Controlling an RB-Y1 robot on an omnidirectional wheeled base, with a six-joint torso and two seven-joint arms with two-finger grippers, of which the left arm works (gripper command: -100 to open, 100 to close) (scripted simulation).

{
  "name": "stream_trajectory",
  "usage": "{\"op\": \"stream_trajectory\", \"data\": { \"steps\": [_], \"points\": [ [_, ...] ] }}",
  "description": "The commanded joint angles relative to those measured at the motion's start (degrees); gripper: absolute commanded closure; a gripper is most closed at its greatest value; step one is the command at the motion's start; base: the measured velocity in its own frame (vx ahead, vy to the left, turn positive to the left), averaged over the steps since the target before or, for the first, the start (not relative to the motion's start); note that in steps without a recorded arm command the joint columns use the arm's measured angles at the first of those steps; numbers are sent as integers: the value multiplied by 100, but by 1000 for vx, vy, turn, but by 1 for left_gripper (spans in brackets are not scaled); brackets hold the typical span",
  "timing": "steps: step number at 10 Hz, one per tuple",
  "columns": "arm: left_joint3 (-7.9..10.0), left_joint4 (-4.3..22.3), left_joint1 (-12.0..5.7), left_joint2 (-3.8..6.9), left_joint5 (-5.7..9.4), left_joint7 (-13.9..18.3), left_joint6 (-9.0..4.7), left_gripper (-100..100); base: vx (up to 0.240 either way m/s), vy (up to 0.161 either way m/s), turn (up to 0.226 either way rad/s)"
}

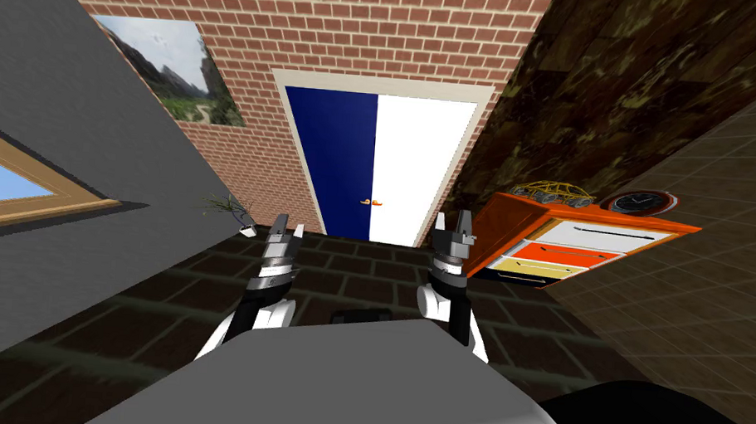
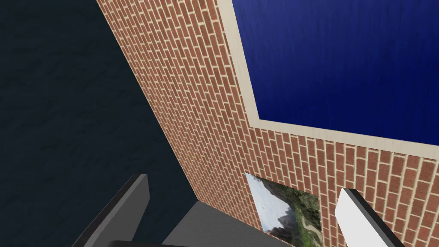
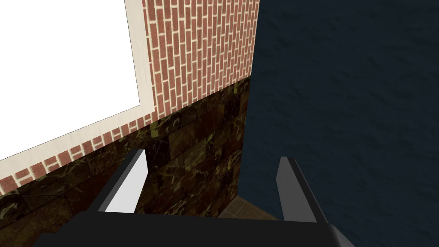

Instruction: Pull the door open

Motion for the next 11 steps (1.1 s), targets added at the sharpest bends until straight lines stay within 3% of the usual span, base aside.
{"op": "stream_trajectory", "data": {
  "steps": [1, 5, 10, 11],
  "points": [
    [18, 202, -53, 68, 28, 39, -60, -100, 86, -22, -40],
    [62, 685, -180, 211, 93, 133, -205, -100, 177, -29, -53],
    [106, 1166, -307, 339, 159, 227, -349, -100, 92, -25, -36],
    [125, 1376, -362, 393, 188, 268, -412, -100, 127, -13, -55]
  ]
}}
